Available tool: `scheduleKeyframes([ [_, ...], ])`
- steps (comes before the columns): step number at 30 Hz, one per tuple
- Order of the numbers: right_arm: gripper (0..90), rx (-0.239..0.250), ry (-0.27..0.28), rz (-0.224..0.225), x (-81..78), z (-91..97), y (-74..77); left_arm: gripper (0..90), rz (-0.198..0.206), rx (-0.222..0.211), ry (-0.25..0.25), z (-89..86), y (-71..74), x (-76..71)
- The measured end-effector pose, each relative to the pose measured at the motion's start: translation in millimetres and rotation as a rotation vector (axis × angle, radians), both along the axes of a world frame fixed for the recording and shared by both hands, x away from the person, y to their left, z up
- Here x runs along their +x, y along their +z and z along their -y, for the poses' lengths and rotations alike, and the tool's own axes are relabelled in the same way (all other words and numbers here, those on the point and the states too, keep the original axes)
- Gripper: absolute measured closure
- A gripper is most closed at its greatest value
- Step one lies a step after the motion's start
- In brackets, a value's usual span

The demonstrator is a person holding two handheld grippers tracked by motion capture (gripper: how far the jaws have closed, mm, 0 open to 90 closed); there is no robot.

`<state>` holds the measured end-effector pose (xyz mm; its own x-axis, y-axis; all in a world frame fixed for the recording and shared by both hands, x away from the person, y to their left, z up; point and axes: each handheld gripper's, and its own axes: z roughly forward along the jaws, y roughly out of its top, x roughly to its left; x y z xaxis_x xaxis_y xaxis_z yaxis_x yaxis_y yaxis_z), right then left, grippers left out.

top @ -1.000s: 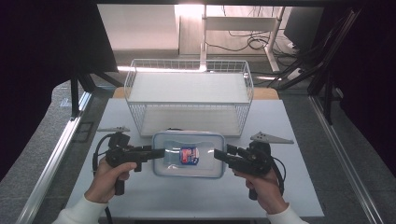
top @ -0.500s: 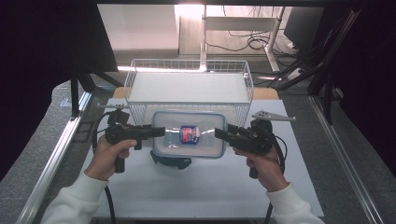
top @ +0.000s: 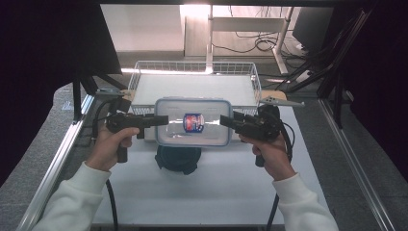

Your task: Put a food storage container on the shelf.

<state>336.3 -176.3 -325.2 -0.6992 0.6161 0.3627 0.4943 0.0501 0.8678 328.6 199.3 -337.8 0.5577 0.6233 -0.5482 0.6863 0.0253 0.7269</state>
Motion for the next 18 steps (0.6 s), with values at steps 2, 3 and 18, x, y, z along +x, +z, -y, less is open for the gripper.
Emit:
scheduleKeyframes([
  [2, 48.4, -0.004, -0.003, 0.006, 8.2, -1.9, 5.9, 44.9, -0.005, -0.011, -0.004, -2.0, 1.5, 7.6],
  [3, 48.4, -0.006, -0.004, 0.009, 10.4, -2.6, 7.9, 44.9, -0.004, -0.016, -0.003, -2.7, 2.2, 10.1],
  [18, 50.1, 0.014, -0.023, 0.020, 63.6, -10.1, 38.0, 45.0, -0.026, -0.074, 0.026, -12.1, 28.5, 67.2],
])
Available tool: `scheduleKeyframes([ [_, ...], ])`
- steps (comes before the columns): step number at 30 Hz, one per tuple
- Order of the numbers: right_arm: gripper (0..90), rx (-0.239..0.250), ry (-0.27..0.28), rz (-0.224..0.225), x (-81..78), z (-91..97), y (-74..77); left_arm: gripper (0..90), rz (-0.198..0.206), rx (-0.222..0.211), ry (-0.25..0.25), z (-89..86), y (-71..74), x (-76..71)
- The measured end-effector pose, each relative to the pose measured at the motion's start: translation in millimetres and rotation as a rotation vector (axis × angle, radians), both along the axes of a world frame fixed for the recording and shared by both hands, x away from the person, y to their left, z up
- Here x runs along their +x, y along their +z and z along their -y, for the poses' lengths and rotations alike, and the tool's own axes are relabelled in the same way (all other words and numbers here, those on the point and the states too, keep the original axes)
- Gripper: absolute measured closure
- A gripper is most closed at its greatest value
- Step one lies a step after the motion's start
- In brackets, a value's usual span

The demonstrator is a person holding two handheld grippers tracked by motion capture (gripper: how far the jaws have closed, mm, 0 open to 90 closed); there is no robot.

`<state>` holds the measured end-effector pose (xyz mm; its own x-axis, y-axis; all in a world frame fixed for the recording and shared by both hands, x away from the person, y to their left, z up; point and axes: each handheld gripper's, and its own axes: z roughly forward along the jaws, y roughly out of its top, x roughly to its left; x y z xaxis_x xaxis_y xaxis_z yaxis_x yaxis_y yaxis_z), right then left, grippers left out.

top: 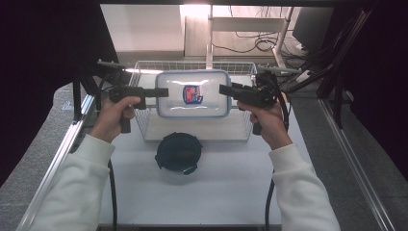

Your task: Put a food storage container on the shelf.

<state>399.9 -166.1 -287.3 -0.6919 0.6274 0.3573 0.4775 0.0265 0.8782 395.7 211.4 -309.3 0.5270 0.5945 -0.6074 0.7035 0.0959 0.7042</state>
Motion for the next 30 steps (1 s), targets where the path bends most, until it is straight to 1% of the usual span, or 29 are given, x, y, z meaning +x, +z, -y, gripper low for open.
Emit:
scheduleKeyframes([
  [1, 50.0, 0.002, 0.003, -0.012, 7.7, -1.0, 3.2, 45.0, 0.003, 0.005, 0.004, -0.9, 4.7, 4.8],
  [3, 50.0, 0.005, 0.006, -0.017, 12.3, -1.7, 5.4, 45.0, 0.014, 0.012, 0.010, -1.7, 10.6, 10.0],
  [5, 50.0, 0.010, 0.006, -0.021, 17.7, -2.3, 7.6, 45.0, 0.014, 0.011, 0.018, -2.1, 14.5, 14.0],
  [7, 50.0, 0.009, 0.007, -0.025, 23.1, -2.9, 10.1, 45.0, 0.012, 0.011, 0.022, -2.9, 17.5, 18.9],
  [8, 50.0, 0.009, 0.007, -0.025, 23.1, -2.9, 10.1, 45.0, 0.012, 0.011, 0.022, -2.9, 17.5, 18.9],
  [10, 50.0, 0.011, 0.006, -0.041, 30.8, -4.3, 12.6, 45.0, 0.008, 0.015, 0.025, -3.5, 19.4, 23.7],
  [12, 50.0, 0.011, 0.005, -0.046, 36.0, -4.6, 13.8, 45.0, -0.007, 0.007, 0.025, -4.3, 19.3, 31.5],
  [14, 50.0, 0.007, 0.004, -0.052, 38.9, -4.8, 14.7, 45.0, -0.007, 0.008, 0.023, -4.7, 19.0, 33.2],
  [15, 50.0, 0.007, 0.004, -0.054, 40.5, -5.1, 15.0, 45.0, -0.012, -0.001, 0.030, -4.5, 18.5, 35.3],
  [17, 50.1, 0.002, 0.003, -0.070, 46.9, -6.2, 15.2, 44.9, -0.021, 0.002, 0.031, -5.3, 17.1, 39.6],
  [20, 50.1, 0.001, 0.003, -0.076, 49.8, -6.6, 14.2, 44.9, -0.031, 0.002, 0.030, -5.5, 15.1, 42.2],
  [21, 50.1, 0.000, 0.003, -0.087, 52.8, -6.8, 12.5, 44.9, -0.044, 0.002, 0.029, -5.4, 12.3, 45.4],
  [22, 50.1, 0.000, 0.003, -0.087, 52.8, -6.8, 12.5, 44.8, -0.044, 0.002, 0.029, -5.4, 12.3, 45.4],
  [23, 50.1, -0.006, 0.002, -0.100, 56.2, -6.9, 10.5, 44.7, -0.054, 0.004, 0.033, -4.9, 10.5, 47.1],
  [25, 50.2, -0.006, 0.002, -0.108, 58.4, -7.2, 9.1, 44.5, -0.060, 0.006, 0.034, -4.8, 9.1, 48.3],
  [30, 50.3, -0.007, 0.001, -0.113, 60.5, -6.6, 9.1, 44.5, -0.067, 0.007, 0.030, -4.0, 8.2, 49.7],
])
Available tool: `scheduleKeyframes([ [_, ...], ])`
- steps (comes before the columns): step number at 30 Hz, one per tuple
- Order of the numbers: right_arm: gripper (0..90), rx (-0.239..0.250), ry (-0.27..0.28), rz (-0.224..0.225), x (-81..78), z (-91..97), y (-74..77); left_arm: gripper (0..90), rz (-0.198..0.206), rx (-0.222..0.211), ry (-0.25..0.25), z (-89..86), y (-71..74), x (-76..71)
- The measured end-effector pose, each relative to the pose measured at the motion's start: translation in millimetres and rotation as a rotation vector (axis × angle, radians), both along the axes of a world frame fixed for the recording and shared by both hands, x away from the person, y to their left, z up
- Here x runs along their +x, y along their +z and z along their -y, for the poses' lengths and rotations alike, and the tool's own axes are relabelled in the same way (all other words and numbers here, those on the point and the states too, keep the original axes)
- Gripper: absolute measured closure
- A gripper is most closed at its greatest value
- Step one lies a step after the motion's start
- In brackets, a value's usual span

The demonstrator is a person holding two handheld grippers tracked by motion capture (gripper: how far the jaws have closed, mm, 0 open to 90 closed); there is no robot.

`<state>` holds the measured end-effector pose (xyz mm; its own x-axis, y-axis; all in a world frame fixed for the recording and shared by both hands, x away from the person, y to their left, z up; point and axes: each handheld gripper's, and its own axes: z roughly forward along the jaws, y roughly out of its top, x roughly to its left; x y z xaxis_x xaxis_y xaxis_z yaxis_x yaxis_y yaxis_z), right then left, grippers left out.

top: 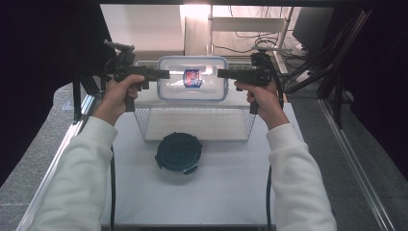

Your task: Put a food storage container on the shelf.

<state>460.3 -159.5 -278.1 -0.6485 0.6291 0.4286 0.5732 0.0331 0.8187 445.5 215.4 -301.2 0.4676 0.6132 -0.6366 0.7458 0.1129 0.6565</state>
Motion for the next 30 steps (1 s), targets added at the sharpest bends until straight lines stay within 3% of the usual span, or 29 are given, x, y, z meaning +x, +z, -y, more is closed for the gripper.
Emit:
scheduleKeyframes([
  [4, 50.3, 0.001, -0.004, -0.004, 1.4, 0.2, 0.2, 44.4, -0.005, -0.003, 0.001, 0.2, -1.2, 1.9],
  [6, 50.3, -0.006, -0.006, -0.024, 4.9, -0.2, -2.5, 44.1, -0.027, 0.001, 0.002, 0.7, -6.0, 6.0],
  [10, 50.2, 0.001, -0.011, -0.046, 10.8, 0.6, -6.5, 44.9, -0.033, -0.012, 0.013, 0.8, -8.1, 9.2],
  [14, 49.6, -0.009, -0.040, -0.116, 24.2, 0.9, -11.2, 45.6, -0.081, -0.044, 0.067, 3.1, -11.3, 18.5],
  [20, 48.7, -0.027, -0.099, -0.201, 38.0, -3.0, -11.1, 43.4, -0.121, -0.054, 0.091, 5.3, -17.3, 31.0],
  [23, 51.8, -0.071, -0.164, -0.210, 42.2, -8.1, -11.8, 41.3, -0.142, -0.039, 0.100, 7.0, -22.6, 36.2],
  [25, 51.7, -0.091, -0.187, -0.218, 45.2, -11.3, -13.3, 41.5, -0.134, -0.051, 0.105, 7.4, -23.8, 37.2],
  [30, 51.4, -0.085, -0.196, -0.226, 46.9, -12.7, -13.2, 40.4, -0.127, -0.052, 0.107, 7.5, -24.1, 37.7],
])
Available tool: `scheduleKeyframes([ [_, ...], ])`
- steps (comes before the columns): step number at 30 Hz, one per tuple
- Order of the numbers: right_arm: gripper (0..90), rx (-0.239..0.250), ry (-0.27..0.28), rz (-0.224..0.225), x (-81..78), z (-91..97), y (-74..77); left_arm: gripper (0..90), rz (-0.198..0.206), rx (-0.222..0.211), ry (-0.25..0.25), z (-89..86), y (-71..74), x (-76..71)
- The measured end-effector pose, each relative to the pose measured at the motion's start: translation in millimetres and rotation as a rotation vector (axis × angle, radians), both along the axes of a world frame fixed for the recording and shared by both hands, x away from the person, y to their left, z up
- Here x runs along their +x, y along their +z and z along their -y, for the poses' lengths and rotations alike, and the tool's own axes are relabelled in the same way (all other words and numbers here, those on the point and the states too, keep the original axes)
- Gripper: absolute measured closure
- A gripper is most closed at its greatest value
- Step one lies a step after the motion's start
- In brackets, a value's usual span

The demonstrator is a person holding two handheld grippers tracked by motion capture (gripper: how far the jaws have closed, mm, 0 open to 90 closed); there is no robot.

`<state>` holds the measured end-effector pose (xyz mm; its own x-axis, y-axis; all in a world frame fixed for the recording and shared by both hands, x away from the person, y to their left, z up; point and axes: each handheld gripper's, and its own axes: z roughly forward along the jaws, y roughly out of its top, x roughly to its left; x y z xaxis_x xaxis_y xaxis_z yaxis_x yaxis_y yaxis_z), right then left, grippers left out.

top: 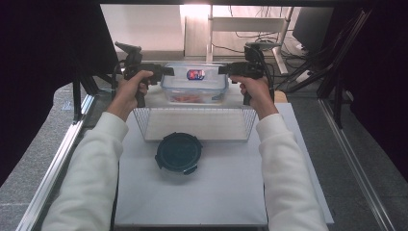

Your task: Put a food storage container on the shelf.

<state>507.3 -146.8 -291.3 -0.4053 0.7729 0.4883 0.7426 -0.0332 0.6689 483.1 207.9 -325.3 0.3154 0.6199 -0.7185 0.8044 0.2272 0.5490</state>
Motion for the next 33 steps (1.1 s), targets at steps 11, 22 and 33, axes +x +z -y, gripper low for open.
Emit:
scheduleKeyframes([
  [11, 32.0, 0.006, 0.026, 0.163, -26.4, 15.8, 15.0, 17.5, 0.200, 0.070, 0.000, -0.2, 19.2, -30.5],
  [22, 29.5, -0.067, 0.133, 0.270, -81.8, 24.2, 15.9, 20.7, 0.361, 0.198, -0.044, 1.5, 22.8, -99.8],
  [33, 62.5, -0.169, 0.159, 0.347, -119.6, 29.3, -28.6, 22.5, 0.349, 0.255, -0.048, -14.3, -35.4, -156.7],
])
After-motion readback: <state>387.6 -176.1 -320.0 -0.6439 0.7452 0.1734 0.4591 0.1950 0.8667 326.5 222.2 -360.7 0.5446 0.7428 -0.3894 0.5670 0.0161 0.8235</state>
